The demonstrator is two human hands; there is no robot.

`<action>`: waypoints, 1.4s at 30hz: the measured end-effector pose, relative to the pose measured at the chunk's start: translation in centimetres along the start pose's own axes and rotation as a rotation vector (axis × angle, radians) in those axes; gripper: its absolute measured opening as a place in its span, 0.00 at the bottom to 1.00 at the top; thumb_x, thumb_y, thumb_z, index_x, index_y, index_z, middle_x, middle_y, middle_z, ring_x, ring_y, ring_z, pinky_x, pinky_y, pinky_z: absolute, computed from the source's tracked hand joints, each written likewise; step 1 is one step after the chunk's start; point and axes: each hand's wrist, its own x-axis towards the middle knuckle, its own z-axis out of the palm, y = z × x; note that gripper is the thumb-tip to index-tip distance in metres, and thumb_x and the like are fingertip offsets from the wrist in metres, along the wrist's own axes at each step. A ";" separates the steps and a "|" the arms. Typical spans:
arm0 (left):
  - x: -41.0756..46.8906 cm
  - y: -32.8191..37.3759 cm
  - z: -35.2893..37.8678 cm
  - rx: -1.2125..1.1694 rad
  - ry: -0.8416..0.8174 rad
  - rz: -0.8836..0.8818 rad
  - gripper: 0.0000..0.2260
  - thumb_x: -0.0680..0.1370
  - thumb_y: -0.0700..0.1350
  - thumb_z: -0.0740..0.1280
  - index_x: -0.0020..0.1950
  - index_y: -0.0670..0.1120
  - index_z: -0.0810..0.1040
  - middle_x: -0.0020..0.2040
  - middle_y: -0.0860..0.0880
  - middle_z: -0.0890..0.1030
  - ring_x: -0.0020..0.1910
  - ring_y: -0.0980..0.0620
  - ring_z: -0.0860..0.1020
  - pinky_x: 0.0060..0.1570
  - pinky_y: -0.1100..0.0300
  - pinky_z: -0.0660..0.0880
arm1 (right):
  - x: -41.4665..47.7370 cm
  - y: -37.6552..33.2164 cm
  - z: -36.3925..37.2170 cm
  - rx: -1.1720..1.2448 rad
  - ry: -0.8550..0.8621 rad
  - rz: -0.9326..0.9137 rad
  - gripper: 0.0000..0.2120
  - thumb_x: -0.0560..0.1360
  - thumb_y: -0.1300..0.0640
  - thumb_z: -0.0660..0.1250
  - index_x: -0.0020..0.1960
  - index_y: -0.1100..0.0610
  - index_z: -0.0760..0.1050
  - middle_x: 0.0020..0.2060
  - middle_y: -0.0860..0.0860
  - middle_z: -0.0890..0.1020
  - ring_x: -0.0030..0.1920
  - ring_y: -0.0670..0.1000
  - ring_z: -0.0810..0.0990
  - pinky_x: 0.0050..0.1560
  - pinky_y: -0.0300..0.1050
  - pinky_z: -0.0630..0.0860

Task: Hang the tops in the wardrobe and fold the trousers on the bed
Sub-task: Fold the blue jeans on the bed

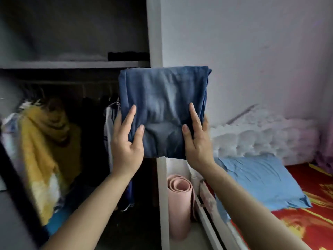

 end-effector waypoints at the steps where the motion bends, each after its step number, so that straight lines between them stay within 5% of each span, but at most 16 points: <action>1: 0.5 0.1 -2.2 0.042 0.039 0.002 0.22 0.80 0.39 0.67 0.74 0.49 0.71 0.74 0.45 0.68 0.75 0.52 0.65 0.73 0.62 0.61 | 0.4 -1.5 1.5 0.043 -0.031 -0.018 0.26 0.84 0.50 0.57 0.78 0.34 0.53 0.78 0.52 0.55 0.77 0.46 0.58 0.67 0.20 0.52; 3: 1.5 0.5 -5.9 0.109 0.103 -0.007 0.22 0.80 0.39 0.66 0.73 0.49 0.71 0.73 0.47 0.68 0.74 0.55 0.66 0.72 0.65 0.61 | 1.1 -4.0 4.2 0.124 -0.064 -0.064 0.25 0.83 0.52 0.59 0.76 0.38 0.56 0.77 0.53 0.57 0.76 0.46 0.60 0.68 0.24 0.56; 5: 2.3 0.7 -9.1 0.156 0.154 -0.015 0.22 0.80 0.39 0.66 0.73 0.51 0.71 0.73 0.50 0.68 0.72 0.62 0.65 0.70 0.69 0.61 | 1.7 -6.1 6.4 0.187 -0.089 -0.103 0.23 0.82 0.52 0.61 0.74 0.42 0.58 0.76 0.54 0.60 0.76 0.49 0.61 0.73 0.38 0.61; 8: 3.1 0.4 -12.4 0.185 0.217 -0.054 0.22 0.80 0.40 0.67 0.73 0.52 0.71 0.72 0.56 0.69 0.71 0.66 0.64 0.70 0.68 0.61 | 2.3 -8.7 8.9 0.235 -0.135 -0.130 0.21 0.81 0.49 0.63 0.71 0.38 0.60 0.75 0.52 0.60 0.75 0.50 0.62 0.73 0.47 0.66; 11: 3.6 -0.2 -14.6 0.205 0.274 -0.068 0.21 0.79 0.40 0.68 0.72 0.52 0.72 0.66 0.65 0.68 0.66 0.76 0.63 0.66 0.77 0.60 | 2.7 -10.5 10.8 0.262 -0.170 -0.127 0.22 0.79 0.46 0.64 0.69 0.33 0.61 0.75 0.49 0.59 0.76 0.47 0.59 0.67 0.36 0.64; 14: 4.6 -1.6 -16.3 0.216 0.298 -0.074 0.22 0.79 0.38 0.68 0.71 0.52 0.73 0.62 0.64 0.68 0.60 0.82 0.61 0.60 0.84 0.57 | 3.5 -11.5 12.6 0.252 -0.236 -0.118 0.24 0.77 0.44 0.65 0.70 0.32 0.61 0.76 0.47 0.57 0.74 0.34 0.54 0.59 0.21 0.57; 17: 6.3 -3.8 -18.0 0.197 0.319 -0.082 0.21 0.78 0.38 0.69 0.70 0.50 0.74 0.59 0.66 0.67 0.58 0.83 0.61 0.57 0.85 0.57 | 4.5 -12.5 15.1 0.210 -0.277 -0.118 0.29 0.75 0.38 0.65 0.72 0.30 0.58 0.77 0.44 0.54 0.76 0.40 0.56 0.59 0.24 0.56; 23: 11.6 -10.2 -22.3 0.097 0.278 -0.108 0.21 0.79 0.40 0.68 0.71 0.50 0.73 0.68 0.56 0.72 0.65 0.66 0.68 0.61 0.79 0.60 | 7.7 -13.7 22.8 0.135 -0.285 -0.150 0.42 0.67 0.30 0.72 0.74 0.29 0.54 0.76 0.38 0.51 0.74 0.40 0.59 0.65 0.33 0.60; 27: 17.1 -15.3 -25.6 0.022 0.248 -0.120 0.21 0.79 0.42 0.67 0.71 0.53 0.73 0.69 0.56 0.72 0.67 0.63 0.68 0.67 0.65 0.65 | 11.7 -14.9 28.9 0.036 -0.321 -0.182 0.53 0.60 0.29 0.76 0.76 0.30 0.49 0.76 0.41 0.50 0.75 0.44 0.58 0.68 0.37 0.59; 29: 20.4 -17.5 -26.6 -0.001 0.235 -0.094 0.21 0.79 0.42 0.68 0.71 0.53 0.73 0.69 0.57 0.71 0.66 0.65 0.68 0.66 0.69 0.64 | 14.1 -15.6 31.4 0.009 -0.288 -0.195 0.53 0.60 0.31 0.78 0.75 0.30 0.49 0.75 0.43 0.52 0.74 0.45 0.60 0.68 0.39 0.60; 31: 24.0 -19.3 -27.0 -0.029 0.225 -0.055 0.21 0.79 0.41 0.68 0.71 0.52 0.73 0.68 0.57 0.72 0.65 0.66 0.68 0.65 0.73 0.63 | 16.6 -16.0 33.3 -0.001 -0.231 -0.205 0.53 0.61 0.36 0.79 0.76 0.30 0.50 0.74 0.44 0.56 0.73 0.46 0.62 0.67 0.37 0.60; 38: 36.2 -24.7 -26.0 -0.141 0.215 0.000 0.21 0.76 0.45 0.71 0.68 0.55 0.75 0.64 0.60 0.73 0.66 0.63 0.70 0.68 0.61 0.68 | 27.2 -16.3 36.8 -0.093 -0.084 -0.284 0.50 0.63 0.38 0.80 0.78 0.38 0.56 0.68 0.44 0.66 0.64 0.40 0.65 0.57 0.22 0.57; 42: 44.0 -26.6 -25.3 -0.149 0.235 -0.005 0.22 0.73 0.44 0.75 0.66 0.54 0.77 0.65 0.57 0.75 0.63 0.60 0.72 0.61 0.67 0.73 | 34.2 -15.7 39.6 0.005 -0.060 -0.311 0.44 0.63 0.38 0.79 0.72 0.40 0.60 0.68 0.42 0.69 0.67 0.45 0.69 0.67 0.46 0.71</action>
